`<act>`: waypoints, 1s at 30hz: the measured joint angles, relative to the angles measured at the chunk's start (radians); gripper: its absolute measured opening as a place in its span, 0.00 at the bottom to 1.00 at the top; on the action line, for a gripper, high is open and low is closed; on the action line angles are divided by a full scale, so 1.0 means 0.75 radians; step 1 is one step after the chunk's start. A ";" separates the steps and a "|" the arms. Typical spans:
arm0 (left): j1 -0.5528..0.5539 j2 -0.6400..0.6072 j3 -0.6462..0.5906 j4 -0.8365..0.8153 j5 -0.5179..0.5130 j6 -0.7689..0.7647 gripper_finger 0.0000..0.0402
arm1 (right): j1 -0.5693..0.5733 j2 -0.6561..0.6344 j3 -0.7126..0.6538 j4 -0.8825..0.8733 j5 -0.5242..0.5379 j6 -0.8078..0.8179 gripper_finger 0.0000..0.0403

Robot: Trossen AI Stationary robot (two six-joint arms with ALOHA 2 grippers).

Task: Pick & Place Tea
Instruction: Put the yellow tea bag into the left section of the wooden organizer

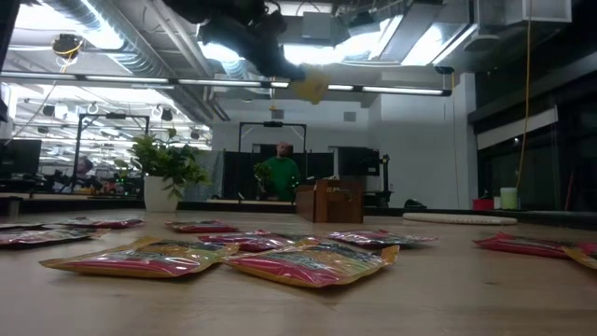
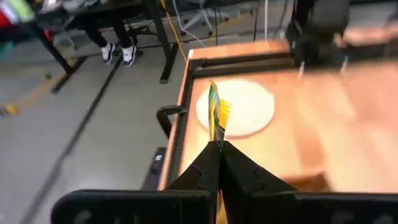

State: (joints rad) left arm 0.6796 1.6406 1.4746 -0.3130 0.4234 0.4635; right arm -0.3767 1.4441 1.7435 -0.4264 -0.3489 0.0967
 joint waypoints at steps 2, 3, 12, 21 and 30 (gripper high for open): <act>0.011 0.011 0.000 -0.004 0.000 0.152 0.01 | 0.000 0.000 0.000 -0.007 0.000 -0.001 0.36; 0.015 0.017 0.002 -0.003 0.002 0.240 0.00 | 0.000 0.000 0.000 -0.010 0.000 -0.001 0.36; 0.044 0.077 0.002 -0.007 -0.022 0.756 0.00 | 0.000 0.000 0.000 -0.019 0.000 -0.002 0.36; 0.051 0.128 0.002 -0.018 -0.211 1.062 0.00 | -0.009 0.000 0.000 -0.024 0.001 -0.014 0.36; 0.018 0.139 0.002 -0.129 -0.288 1.382 0.00 | -0.009 0.000 0.000 -0.043 0.070 -0.065 0.36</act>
State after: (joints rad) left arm 0.6933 1.7450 1.4761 -0.4096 0.2077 1.4998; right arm -0.3832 1.4441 1.7435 -0.4584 -0.2966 0.0480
